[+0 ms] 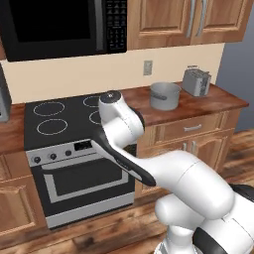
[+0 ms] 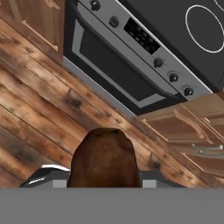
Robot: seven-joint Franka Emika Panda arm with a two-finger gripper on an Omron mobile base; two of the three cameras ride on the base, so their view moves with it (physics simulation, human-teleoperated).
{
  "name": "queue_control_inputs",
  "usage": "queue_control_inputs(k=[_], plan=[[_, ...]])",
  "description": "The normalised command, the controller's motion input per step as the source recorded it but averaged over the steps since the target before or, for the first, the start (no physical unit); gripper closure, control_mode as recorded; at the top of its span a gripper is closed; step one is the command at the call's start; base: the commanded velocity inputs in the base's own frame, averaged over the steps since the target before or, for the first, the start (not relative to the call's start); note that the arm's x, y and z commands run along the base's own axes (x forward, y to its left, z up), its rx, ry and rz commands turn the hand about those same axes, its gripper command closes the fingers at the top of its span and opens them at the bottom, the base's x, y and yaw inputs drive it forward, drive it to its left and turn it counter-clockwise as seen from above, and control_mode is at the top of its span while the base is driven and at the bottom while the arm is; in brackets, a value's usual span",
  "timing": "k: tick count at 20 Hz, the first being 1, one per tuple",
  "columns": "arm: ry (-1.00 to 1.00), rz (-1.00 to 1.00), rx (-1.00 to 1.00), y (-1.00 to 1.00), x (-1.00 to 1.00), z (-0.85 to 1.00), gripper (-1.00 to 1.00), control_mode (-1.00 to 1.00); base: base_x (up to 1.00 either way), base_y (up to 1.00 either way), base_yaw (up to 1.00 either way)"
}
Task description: Turn on the sink faucet. Then move the sweet potato from the counter to the sink. Turn off the sink. Move the vegetable from the sink to the pot next to the stove. Finally move the pot to the rear left burner.
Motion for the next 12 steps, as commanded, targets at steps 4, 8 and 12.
queue_control_inputs(k=[4, 8, 12], plan=[[0.00, 0.00, 0.00, 0.00, 0.00, 0.00, 1.00, 1.00, 0.33, -0.27, -0.21], [0.00, 0.00, 0.00, 0.00, 0.00, 0.00, 1.00, 1.00, 0.54, -0.23, -0.03], [0.00, 0.00, 0.00, 0.00, 0.00, 0.00, 1.00, 1.00, 0.68, -0.30, 0.00]])
